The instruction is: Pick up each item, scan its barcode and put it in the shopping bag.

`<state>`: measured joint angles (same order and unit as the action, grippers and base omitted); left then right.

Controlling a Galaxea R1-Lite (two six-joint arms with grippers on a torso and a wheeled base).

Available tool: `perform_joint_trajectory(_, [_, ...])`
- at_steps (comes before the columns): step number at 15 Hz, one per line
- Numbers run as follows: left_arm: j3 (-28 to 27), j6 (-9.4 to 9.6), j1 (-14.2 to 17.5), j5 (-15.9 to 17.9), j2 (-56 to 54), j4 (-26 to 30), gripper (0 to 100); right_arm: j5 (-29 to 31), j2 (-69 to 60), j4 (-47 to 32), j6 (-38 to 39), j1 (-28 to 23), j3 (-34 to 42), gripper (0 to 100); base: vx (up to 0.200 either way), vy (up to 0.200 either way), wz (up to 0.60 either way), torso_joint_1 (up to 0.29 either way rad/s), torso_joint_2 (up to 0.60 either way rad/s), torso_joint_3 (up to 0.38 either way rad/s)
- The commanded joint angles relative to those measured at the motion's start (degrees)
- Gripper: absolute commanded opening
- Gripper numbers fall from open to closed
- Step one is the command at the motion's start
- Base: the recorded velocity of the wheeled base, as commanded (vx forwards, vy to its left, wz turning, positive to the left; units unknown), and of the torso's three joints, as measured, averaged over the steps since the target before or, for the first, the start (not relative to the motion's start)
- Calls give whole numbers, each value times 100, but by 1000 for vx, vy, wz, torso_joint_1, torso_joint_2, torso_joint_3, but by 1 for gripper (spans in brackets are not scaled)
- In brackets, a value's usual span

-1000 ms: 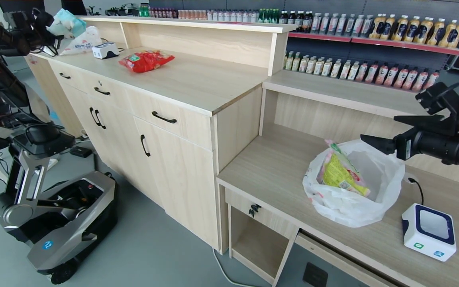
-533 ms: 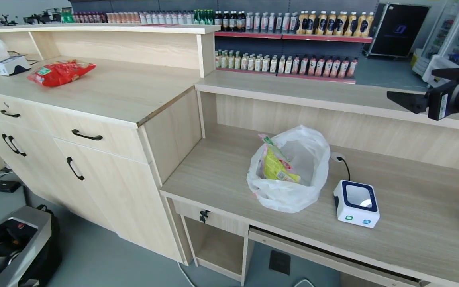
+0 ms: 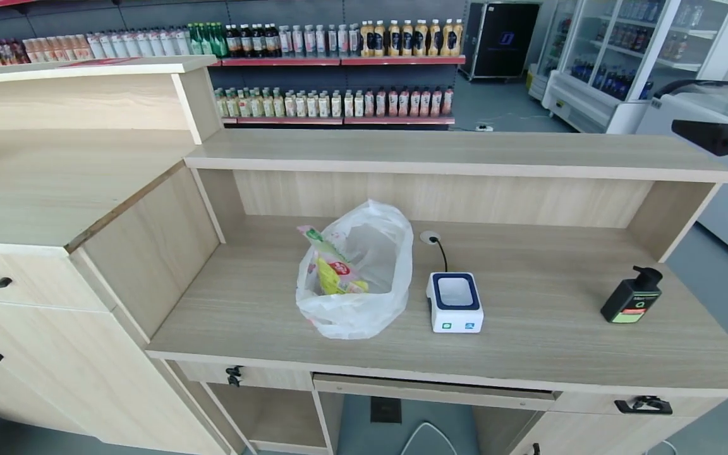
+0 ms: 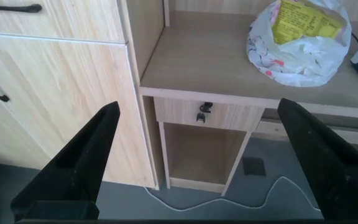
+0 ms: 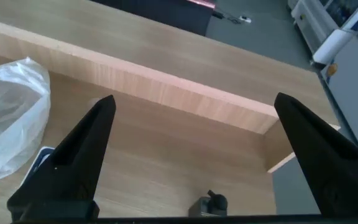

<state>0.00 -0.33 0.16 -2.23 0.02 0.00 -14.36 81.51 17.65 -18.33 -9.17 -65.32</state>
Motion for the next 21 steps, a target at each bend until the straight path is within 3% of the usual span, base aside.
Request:
perform_joint_trajectory(1, [0, -2, 2, -5, -2, 0, 100, -243, 50, 1, 84, -410, 1, 100, 0, 0, 0, 159, -393, -207])
perform_joint_trajectory(4, [0, -2, 2, -5, -2, 0, 100, -260, -337, -34, 726, -463, 379, 100, 0, 0, 0, 180, -373, -211])
perform_joint_trajectory(11, [0, -11, 2, -5, -2, 0, 100, -216, -522, -69, 814, -903, 1003, 100, 0, 0, 0, 36, -83, -43])
perform_joint_trajectory(15, [0, -2, 2, -5, -2, 0, 100, -199, -531, -69, 963, -1052, 1302, 100, 150, 0, 0, -2, 2, 3])
perform_joint_trajectory(19, [0, -2, 2, -5, -2, 0, 100, 575, -240, -78, 1007, -1052, 1434, 100, 0, 0, 0, 0, 0, 0])
perform_joint_trajectory(21, [0, -2, 2, -5, -2, 0, 100, 671, -249, -86, 1016, -1052, 1724, 100, 0, 0, 0, 0, 0, 0])
